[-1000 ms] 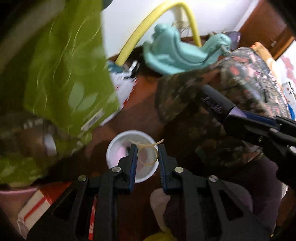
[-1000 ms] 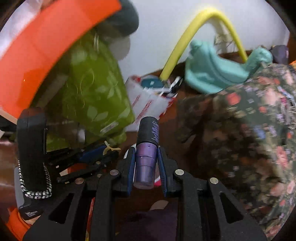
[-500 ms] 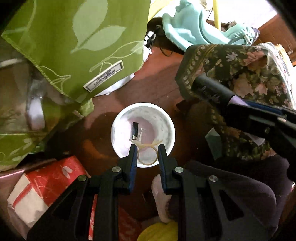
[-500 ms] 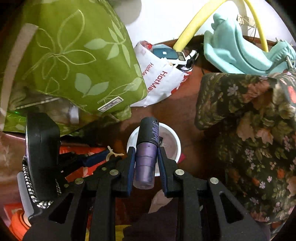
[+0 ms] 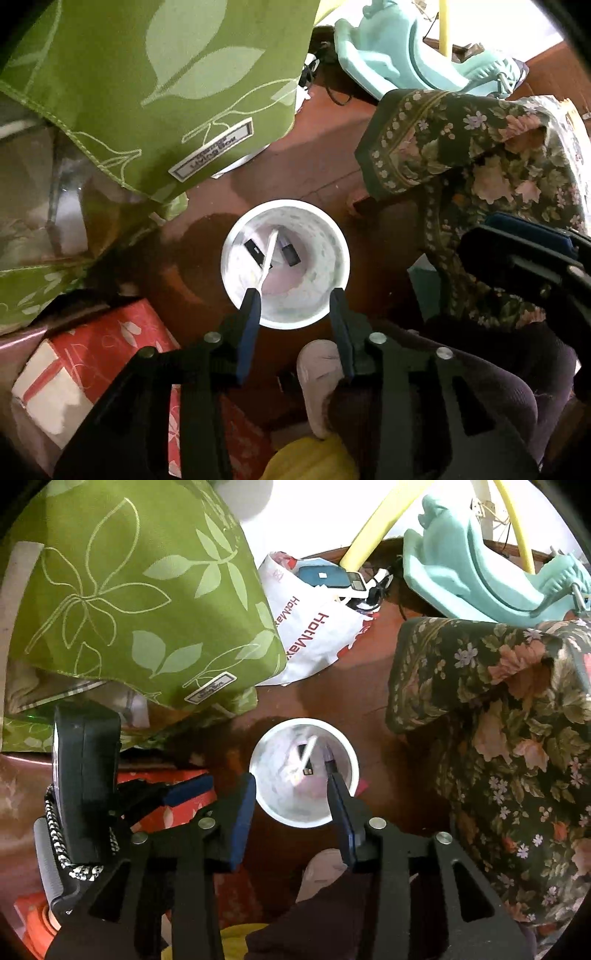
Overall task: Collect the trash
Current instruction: 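Open the left tool to drop the ring while the right tool drops the purple cylinder into the cup, then move both open tools back over the bed items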
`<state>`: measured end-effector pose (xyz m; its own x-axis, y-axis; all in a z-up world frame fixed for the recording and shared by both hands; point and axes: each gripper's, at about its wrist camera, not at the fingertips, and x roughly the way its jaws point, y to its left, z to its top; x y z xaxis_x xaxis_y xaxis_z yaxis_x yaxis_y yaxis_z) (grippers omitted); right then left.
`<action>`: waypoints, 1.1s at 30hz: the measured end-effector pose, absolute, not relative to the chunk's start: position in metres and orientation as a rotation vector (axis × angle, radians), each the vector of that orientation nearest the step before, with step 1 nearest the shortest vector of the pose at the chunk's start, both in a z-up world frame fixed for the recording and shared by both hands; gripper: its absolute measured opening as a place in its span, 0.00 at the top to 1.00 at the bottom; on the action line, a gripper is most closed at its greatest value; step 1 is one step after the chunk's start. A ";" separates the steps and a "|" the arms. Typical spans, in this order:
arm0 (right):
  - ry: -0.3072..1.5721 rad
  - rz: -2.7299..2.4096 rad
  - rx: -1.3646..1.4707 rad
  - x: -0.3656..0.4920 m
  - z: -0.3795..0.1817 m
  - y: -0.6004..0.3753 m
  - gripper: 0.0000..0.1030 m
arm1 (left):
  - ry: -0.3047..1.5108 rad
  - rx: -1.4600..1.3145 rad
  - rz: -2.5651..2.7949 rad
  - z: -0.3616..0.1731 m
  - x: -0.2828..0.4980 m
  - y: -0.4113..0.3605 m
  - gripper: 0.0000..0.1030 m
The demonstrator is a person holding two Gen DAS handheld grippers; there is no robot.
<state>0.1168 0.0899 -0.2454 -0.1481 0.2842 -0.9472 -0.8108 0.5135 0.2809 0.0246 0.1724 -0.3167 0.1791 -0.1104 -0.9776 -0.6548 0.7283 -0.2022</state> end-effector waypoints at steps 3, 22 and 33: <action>1.388 1.026 -0.485 0.117 -0.235 0.084 0.64 | 1.351 -0.682 0.432 -0.311 0.026 0.169 0.63; 1.095 0.947 -0.305 0.158 -0.129 -0.014 0.64 | 1.154 -0.482 0.355 -0.201 0.085 0.096 0.63; 0.943 0.769 -0.201 0.228 -0.086 -0.116 0.64 | 1.039 -0.360 0.232 -0.144 0.168 0.031 0.63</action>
<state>0.2279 -0.1156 -0.0864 0.3490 0.5048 -0.7896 -0.6717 0.7223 0.1648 0.1676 0.0314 -0.1442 0.4909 0.0178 -0.8710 -0.3542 0.9175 -0.1809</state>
